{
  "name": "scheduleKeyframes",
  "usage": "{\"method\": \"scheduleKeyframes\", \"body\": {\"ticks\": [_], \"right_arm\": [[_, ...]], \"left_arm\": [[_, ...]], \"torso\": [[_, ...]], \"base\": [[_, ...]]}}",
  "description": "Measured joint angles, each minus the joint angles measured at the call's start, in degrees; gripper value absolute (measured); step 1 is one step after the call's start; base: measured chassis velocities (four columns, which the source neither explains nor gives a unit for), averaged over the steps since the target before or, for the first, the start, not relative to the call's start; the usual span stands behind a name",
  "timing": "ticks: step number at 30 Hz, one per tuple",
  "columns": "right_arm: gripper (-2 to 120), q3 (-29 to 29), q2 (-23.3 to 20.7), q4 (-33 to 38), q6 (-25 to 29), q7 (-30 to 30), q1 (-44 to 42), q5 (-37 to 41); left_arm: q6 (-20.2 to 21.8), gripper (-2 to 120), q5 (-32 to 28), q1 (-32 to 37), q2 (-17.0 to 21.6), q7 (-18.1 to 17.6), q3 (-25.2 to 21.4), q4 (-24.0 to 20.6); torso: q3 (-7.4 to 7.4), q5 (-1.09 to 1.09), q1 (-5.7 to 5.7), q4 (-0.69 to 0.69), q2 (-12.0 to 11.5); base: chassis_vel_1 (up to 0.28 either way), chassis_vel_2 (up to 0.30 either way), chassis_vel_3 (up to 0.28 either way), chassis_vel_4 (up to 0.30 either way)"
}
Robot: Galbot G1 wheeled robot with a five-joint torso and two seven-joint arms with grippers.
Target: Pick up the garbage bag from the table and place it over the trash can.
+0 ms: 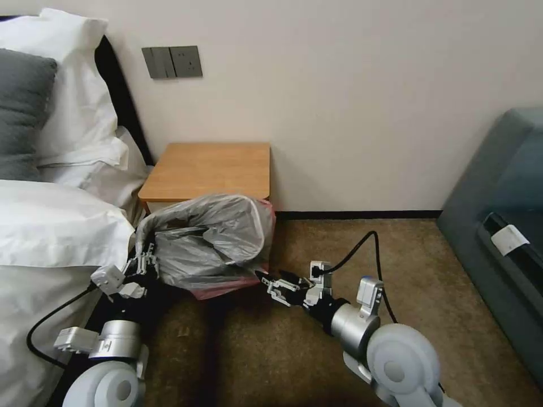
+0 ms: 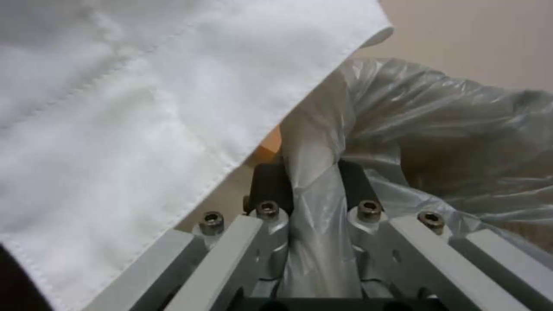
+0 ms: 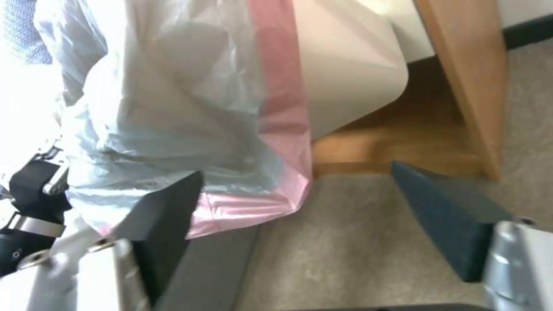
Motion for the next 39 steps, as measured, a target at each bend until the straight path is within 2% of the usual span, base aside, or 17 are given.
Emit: {"method": "scheduleKeyframes", "body": {"ticks": [4, 10, 13, 14, 16, 17, 19, 20, 22, 24, 26, 29, 32, 33, 34, 38, 39], "right_arm": [[99, 0.9, -0.4, 4.0, 1.3, -0.3, -1.4, -2.4], [100, 1.6, -2.3, 9.4, 4.2, -3.2, -0.9, -7.6], [100, 0.8, -4.3, 11.1, 6.2, -7.7, 1.2, -10.9], [100, 0.0, -5.4, 11.0, 8.3, -11.4, 2.4, -11.7], [92, -2.0, -7.4, 9.2, 11.4, -16.4, 4.9, -15.1], [92, -2.0, -7.4, 9.2, 11.4, -16.4, 4.9, -15.1], [81, -4.7, -9.3, 6.3, 14.4, -22.9, 8.5, -22.8], [81, -4.7, -9.3, 6.3, 14.4, -22.9, 8.5, -22.8], [71, -8.0, -11.0, 4.1, 15.5, -26.7, 13.1, -29.1], [68, -10.2, -11.8, 3.0, 15.6, -27.3, 15.8, -30.6], [55, -15.2, -13.1, 0.9, 15.1, -28.2, 20.9, -32.5], [47, -19.5, -13.8, -1.2, 14.4, -28.7, 24.3, -34.1], [43, -21.3, -13.9, -2.4, 14.3, -28.9, 25.7, -35.5], [32, -22.8, -13.9, -3.5, 14.2, -29.5, 27.1, -37.1], [32, -22.8, -13.9, -3.5, 14.2, -29.5, 27.1, -37.1], [14, -27.0, -13.0, -7.1, 13.7, -30.1, 31.8, -44.6], [14, -27.0, -13.0, -7.1, 13.7, -30.1, 31.8, -44.6]], "left_arm": [[0.1, 8, 1.0, 0.2, -0.2, -0.5, 0.1, 0.2], [0.3, 8, 4.0, 0.5, -0.2, -0.6, 0.4, 0.7], [0.3, 8, 6.2, 0.6, -0.1, -0.6, 1.1, 1.0], [0.4, 8, 7.1, 0.6, -0.1, -0.5, 1.5, 1.1], [0.5, 8, 8.9, 0.6, 0.0, -0.3, 2.5, 1.2], [0.5, 8, 8.9, 0.6, 0.0, -0.3, 2.5, 1.2], [0.4, 8, 11.3, 0.7, 0.1, 0.2, 3.5, 1.2], [0.4, 8, 11.3, 0.7, 0.1, 0.2, 3.5, 1.2], [0.1, 8, 13.5, 0.8, 0.4, 0.6, 4.1, 1.2], [-0.1, 8, 14.3, 0.9, 0.5, 0.8, 4.4, 1.2], [-0.8, 8, 16.4, 0.9, 0.6, 1.1, 4.8, 1.2], [-1.7, 8, 18.7, 0.9, 0.6, 1.7, 4.9, 1.2], [-2.2, 8, 19.6, 1.0, 0.6, 2.0, 5.0, 1.3], [-2.5, 8, 20.4, 1.1, 0.7, 2.2, 5.1, 1.3], [-2.5, 8, 20.4, 1.1, 0.7, 2.2, 5.1, 1.3], [-3.4, 8, 23.2, 1.4, 0.5, 2.8, 5.4, 1.3], [-3.4, 8, 23.2, 1.4, 0.5, 2.8, 5.4, 1.3]], "torso": [[0.00, 0.00, 0.00, 0.00, 0.0], [0.00, 0.00, 0.00, 0.00, 0.0], [0.00, 0.00, 0.00, 0.00, 0.0], [0.00, 0.00, 0.00, 0.00, 0.0], [0.00, 0.00, 0.00, 0.00, 0.0], [0.00, 0.00, 0.00, 0.00, 0.0], [0.00, 0.00, 0.00, 0.00, 0.0], [0.00, 0.00, 0.00, 0.00, 0.0], [0.00, 0.01, 0.00, -0.01, 0.0], [0.00, 0.00, 0.00, 0.01, 0.0], [0.00, 0.00, 0.00, 0.01, 0.0], [0.00, -0.01, 0.00, 0.01, 0.0], [0.00, -0.01, 0.00, 0.00, 0.0], [0.00, 0.00, 0.00, 0.00, 0.0], [0.00, 0.00, 0.00, 0.00, 0.0], [0.00, -0.01, 0.00, 0.00, 0.0], [0.00, -0.01, 0.00, 0.00, 0.0]], "base": [[0.000, 0.000, 0.000, 0.000], [0.000, 0.000, 0.000, 0.000], [0.000, 0.000, 0.000, 0.000], [0.000, 0.000, 0.000, 0.000], [0.000, 0.000, 0.000, 0.000], [0.000, 0.000, 0.000, 0.000], [0.000, 0.000, 0.000, 0.000], [0.000, 0.000, 0.000, 0.000], [0.000, 0.000, 0.000, 0.000], [0.000, 0.000, 0.000, 0.000], [0.000, 0.000, 0.000, 0.000], [0.000, 0.000, 0.000, 0.000], [0.000, 0.000, 0.000, 0.000], [0.000, 0.000, 0.000, 0.000], [0.000, 0.000, 0.000, 0.000], [0.000, 0.000, 0.000, 0.000], [0.000, 0.000, 0.000, 0.000]]}}
